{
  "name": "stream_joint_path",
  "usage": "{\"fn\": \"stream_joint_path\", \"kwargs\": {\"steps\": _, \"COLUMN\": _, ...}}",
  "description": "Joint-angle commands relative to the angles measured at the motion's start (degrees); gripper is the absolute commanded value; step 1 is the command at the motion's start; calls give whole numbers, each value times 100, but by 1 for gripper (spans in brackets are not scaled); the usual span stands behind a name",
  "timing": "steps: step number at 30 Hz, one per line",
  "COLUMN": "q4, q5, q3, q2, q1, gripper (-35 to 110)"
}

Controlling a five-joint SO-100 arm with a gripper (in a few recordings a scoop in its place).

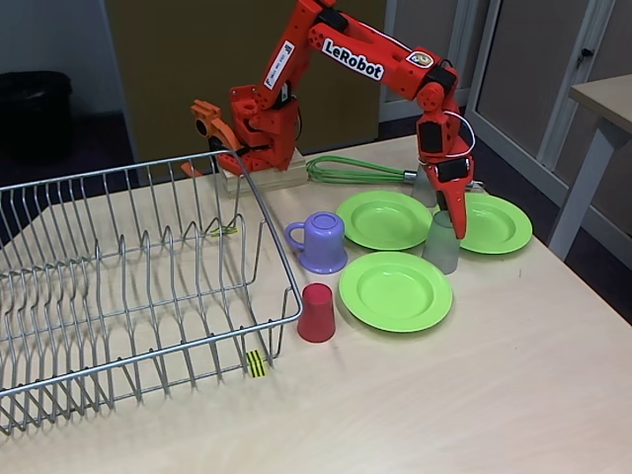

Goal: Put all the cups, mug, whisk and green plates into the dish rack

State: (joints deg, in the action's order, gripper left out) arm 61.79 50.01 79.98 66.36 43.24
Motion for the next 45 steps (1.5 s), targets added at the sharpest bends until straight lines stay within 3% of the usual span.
{"fn": "stream_joint_path", "kwargs": {"steps": 1, "q4": -18, "q5": -97, "q3": 53, "q2": 123, "q1": -62, "gripper": 32}}
{"fn": "stream_joint_path", "kwargs": {"steps": 19, "q4": -123, "q5": 694, "q3": 281, "q2": 149, "q1": -62, "gripper": 36}}
{"fn": "stream_joint_path", "kwargs": {"steps": 35, "q4": -193, "q5": 747, "q3": 193, "q2": 132, "q1": -167, "gripper": 15}}
{"fn": "stream_joint_path", "kwargs": {"steps": 45, "q4": 1072, "q5": 510, "q3": -1345, "q2": 176, "q1": -62, "gripper": 14}}
